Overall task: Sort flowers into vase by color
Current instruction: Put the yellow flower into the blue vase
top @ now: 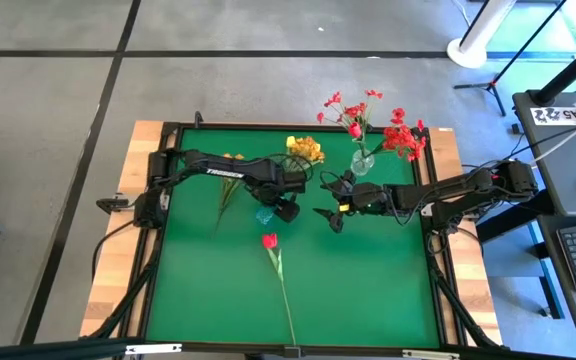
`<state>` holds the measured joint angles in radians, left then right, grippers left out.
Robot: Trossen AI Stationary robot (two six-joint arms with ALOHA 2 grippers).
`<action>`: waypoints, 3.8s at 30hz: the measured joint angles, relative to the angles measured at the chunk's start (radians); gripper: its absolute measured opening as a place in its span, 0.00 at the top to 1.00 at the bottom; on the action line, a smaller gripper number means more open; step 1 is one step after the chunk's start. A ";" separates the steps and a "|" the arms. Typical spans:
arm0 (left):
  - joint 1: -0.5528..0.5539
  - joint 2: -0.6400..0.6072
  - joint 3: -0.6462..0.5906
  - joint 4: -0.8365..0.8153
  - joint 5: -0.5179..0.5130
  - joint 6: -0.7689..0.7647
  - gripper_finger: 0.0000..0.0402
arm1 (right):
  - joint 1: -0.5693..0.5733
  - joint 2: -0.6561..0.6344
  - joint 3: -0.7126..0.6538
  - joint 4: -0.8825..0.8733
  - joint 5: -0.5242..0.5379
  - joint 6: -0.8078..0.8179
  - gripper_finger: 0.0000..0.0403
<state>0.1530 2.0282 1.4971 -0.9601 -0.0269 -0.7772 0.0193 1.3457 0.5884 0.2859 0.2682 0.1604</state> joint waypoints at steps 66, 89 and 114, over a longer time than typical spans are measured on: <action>-0.489 -0.589 -0.850 1.336 -0.927 0.338 0.40 | 0.000 -0.245 0.000 0.151 -0.288 -0.009 0.09; -0.269 -0.466 -0.967 1.825 -0.521 0.691 0.40 | -0.009 0.080 0.000 0.549 -0.235 -0.013 0.09; -0.271 -0.324 -0.853 1.932 -0.370 0.772 0.40 | -0.039 0.276 0.087 0.734 -0.322 0.073 0.09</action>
<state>-0.1184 1.7039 0.6445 0.9720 -0.3973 -0.0051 -0.0200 1.6218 0.6751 1.0198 -0.0533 0.2332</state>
